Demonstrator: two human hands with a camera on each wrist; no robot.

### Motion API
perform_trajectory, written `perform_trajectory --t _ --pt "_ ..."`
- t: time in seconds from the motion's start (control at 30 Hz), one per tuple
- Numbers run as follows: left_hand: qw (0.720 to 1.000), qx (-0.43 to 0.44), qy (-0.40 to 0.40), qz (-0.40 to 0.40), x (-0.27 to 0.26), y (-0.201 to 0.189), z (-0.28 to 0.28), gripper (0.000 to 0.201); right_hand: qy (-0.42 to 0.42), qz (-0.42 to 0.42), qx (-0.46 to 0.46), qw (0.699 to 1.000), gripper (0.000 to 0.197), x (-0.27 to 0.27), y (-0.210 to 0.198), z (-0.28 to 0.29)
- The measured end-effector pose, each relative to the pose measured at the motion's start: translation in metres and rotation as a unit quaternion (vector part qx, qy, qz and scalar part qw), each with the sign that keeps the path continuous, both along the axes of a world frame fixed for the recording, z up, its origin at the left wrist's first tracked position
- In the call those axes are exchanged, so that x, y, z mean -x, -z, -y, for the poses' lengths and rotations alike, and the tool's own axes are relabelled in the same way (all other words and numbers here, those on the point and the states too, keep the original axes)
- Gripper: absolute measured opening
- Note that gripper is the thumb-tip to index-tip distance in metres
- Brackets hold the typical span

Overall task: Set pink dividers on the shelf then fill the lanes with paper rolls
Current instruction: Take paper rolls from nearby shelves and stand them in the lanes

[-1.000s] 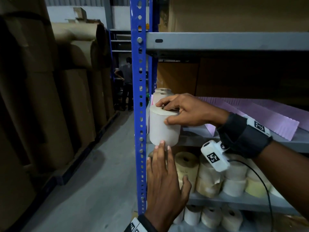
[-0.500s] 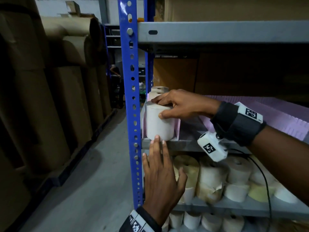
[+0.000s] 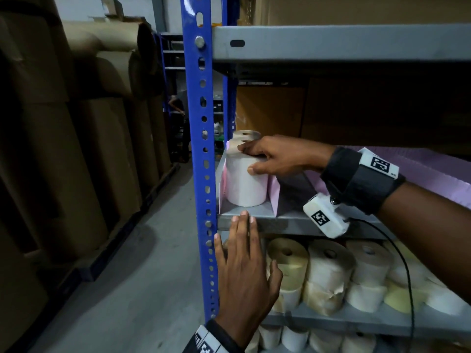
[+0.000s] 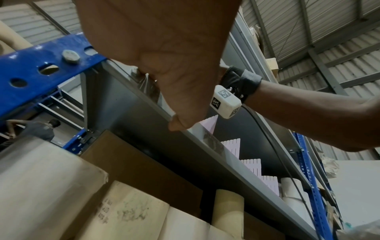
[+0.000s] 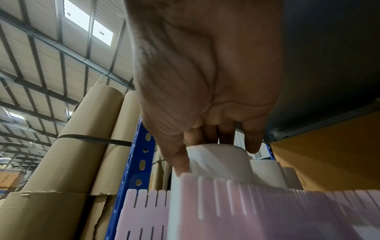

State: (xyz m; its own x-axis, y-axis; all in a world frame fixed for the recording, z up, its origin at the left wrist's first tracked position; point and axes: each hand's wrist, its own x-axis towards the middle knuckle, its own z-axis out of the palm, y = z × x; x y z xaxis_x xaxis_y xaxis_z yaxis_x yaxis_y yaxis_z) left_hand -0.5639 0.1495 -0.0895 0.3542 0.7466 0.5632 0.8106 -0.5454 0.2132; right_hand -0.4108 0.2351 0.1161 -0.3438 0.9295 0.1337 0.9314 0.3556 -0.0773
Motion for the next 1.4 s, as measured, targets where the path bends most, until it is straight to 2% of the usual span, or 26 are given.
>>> perform_trajectory --t 0.07,0.2,0.33,0.43,0.57,0.67,0.8,0.93,1.17,1.27,1.4 --pt "1.000 -0.003 0.004 -0.006 0.002 0.001 -0.001 0.093 0.011 0.006 0.006 1.000 0.039 -0.001 0.000 0.001" --pt "1.000 0.009 0.021 -0.020 0.008 -0.001 0.000 0.099 0.024 0.070 0.017 0.997 0.046 0.007 -0.004 0.012" --pt "0.995 0.077 0.067 0.009 0.013 -0.004 -0.003 0.101 0.056 0.082 -0.002 0.995 0.038 0.016 -0.008 0.031" --pt "0.985 0.106 0.115 0.068 0.026 -0.014 0.001 0.096 0.037 0.057 -0.053 0.996 0.036 0.019 -0.010 0.052" --pt "0.974 0.104 0.145 0.138 0.055 -0.027 0.025 0.089 0.028 -0.022 -0.110 0.993 0.051 0.012 0.001 0.100" --pt "0.965 0.087 0.144 0.201 0.067 -0.029 0.052 0.080 0.030 -0.055 -0.153 0.986 0.057 0.005 0.027 0.154" --pt "0.932 0.122 0.168 0.296 0.063 -0.016 0.088 0.066 0.078 -0.087 -0.168 0.979 0.051 -0.004 0.080 0.239" --pt "0.910 0.186 0.195 0.314 0.034 0.006 0.122 0.053 0.154 -0.120 -0.155 0.968 0.042 -0.033 0.121 0.311" --pt "0.906 0.181 0.316 0.218 -0.053 0.005 0.175 0.031 0.307 -0.120 -0.161 0.930 0.044 -0.123 0.156 0.406" --pt "0.896 0.179 0.363 0.182 -0.106 -0.003 0.203 0.029 0.365 -0.109 -0.148 0.912 0.048 -0.170 0.161 0.452" --pt "0.879 0.175 0.405 0.184 -0.176 -0.020 0.234 0.034 0.409 -0.095 -0.142 0.897 0.051 -0.235 0.158 0.505"
